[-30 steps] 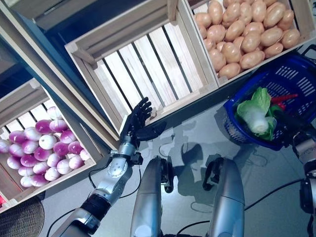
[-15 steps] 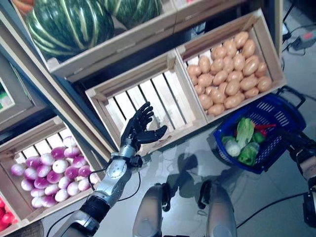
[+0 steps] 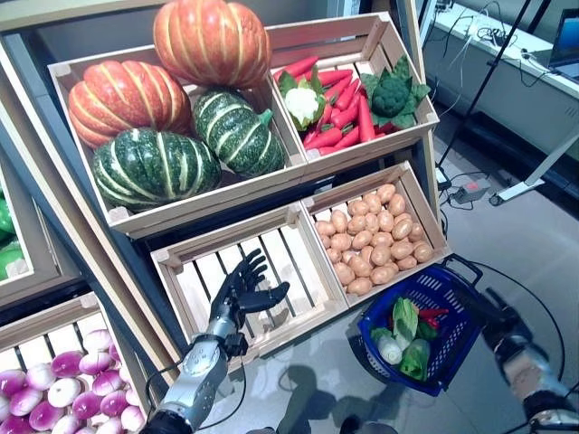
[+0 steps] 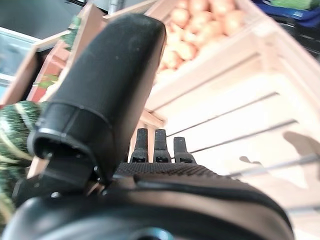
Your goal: Put vegetables into the basket
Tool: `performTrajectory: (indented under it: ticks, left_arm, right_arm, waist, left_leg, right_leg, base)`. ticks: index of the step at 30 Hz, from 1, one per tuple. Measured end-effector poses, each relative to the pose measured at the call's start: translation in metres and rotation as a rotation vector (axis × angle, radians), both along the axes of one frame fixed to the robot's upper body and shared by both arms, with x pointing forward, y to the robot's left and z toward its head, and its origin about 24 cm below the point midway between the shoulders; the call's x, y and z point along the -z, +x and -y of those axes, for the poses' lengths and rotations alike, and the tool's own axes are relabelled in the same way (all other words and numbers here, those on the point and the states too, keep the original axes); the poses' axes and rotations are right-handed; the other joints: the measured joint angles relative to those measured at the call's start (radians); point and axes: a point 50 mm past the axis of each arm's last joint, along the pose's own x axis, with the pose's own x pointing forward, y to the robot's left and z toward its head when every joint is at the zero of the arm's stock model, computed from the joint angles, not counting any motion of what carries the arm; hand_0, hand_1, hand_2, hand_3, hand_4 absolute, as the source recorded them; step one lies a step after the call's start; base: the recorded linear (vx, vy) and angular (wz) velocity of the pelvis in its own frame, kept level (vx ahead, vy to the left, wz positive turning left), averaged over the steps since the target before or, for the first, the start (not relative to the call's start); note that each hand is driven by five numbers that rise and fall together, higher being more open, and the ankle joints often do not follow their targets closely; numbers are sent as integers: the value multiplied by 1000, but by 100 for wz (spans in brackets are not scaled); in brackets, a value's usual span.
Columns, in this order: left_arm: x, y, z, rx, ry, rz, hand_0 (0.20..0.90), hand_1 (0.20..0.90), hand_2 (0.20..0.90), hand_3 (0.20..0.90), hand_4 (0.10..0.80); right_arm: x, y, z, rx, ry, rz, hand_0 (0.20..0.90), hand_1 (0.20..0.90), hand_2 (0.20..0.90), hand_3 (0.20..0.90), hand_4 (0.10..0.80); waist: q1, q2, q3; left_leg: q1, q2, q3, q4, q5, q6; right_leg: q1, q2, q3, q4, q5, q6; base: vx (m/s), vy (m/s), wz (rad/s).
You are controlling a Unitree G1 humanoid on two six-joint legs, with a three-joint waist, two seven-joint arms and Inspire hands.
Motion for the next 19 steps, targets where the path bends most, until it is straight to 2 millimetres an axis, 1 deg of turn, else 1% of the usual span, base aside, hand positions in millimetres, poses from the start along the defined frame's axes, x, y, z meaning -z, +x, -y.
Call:
performTrajectory:
  ticks: [3,7,8,9,11,12,14,16,17,19]
  left_arm:
    - [17,-11,-1,-11,35,-69,900,900,900,900,800]
    - [44,-30,-3,-53,70,-178,900,900,900,900,800]
    - [47,-33,-3,-57,80,-195,900,900,900,900,800]
    - [56,-39,-2,-65,105,-228,900,900,900,900,800]
    - [66,-49,0,-74,126,-273,900,900,900,900,800]
    - [69,-52,1,-72,135,-285,900,900,900,900,800]
    - [79,-66,3,-72,163,-324,900,900,900,900,800]
    - [90,-79,5,-65,198,-383,900,900,900,900,800]
    - [94,-84,5,-65,210,-407,900,900,900,900,800]
    - [108,-101,4,-92,236,-499,900,900,900,900,800]
  right_arm:
    - [22,-15,-22,-14,65,-48,900,900,900,900,800]
    - [53,-41,-65,-59,174,-128,900,900,900,900,800]
    - [56,-44,-71,-69,189,-140,900,900,900,900,800]
    - [65,-50,-87,-56,252,-157,900,900,900,900,800]
    - [75,-62,-111,-45,330,-182,900,900,900,900,800]
    - [79,-66,-119,-42,361,-189,900,900,900,900,800]
    - [87,-80,-140,-70,429,-212,900,900,900,900,800]
    - [92,-92,-155,-78,508,-223,900,900,900,900,800]
    - [93,-94,-158,-73,528,-226,900,900,900,900,800]
    - [94,-93,-159,-66,556,-213,900,900,900,900,800]
  waist:
    - [-2,3,-20]
    - [-3,-2,-66]
    - [-3,-2,-72]
    - [-4,-3,-80]
    - [-5,-6,-82]
    - [-5,-6,-83]
    - [-6,-3,-89]
    - [-6,6,-95]
    - [-7,9,-98]
    - [-9,14,-103]
  left_leg:
    - [22,-7,1,-60,31,7]
    - [36,-18,0,-111,56,15]
    - [34,-19,0,-115,59,17]
    - [32,-23,1,-123,64,19]
    - [34,-26,1,-124,66,21]
    - [36,-27,0,-124,66,22]
    - [39,-30,1,-127,68,24]
    - [39,-34,1,-129,70,27]
    - [40,-35,1,-129,70,27]
    - [50,-37,1,-129,70,29]
  right_leg:
    - [29,10,2,-78,42,9]
    - [56,18,7,-162,86,17]
    - [57,18,9,-173,92,18]
    - [60,20,23,-192,105,19]
    - [69,19,29,-212,117,21]
    - [72,19,30,-216,119,22]
    - [77,18,34,-226,124,23]
    - [77,16,41,-228,128,26]
    - [78,16,50,-228,128,27]
    - [92,15,55,-246,138,28]
  base:
    - [25,10,0]
    - [0,0,0]
    - [0,0,0]
    - [44,30,-2]
    - [60,53,-1]
    - [36,51,0]
    - [-6,48,-1]
    - [-6,54,-1]
    - [10,45,-5]
    - [4,29,-5]
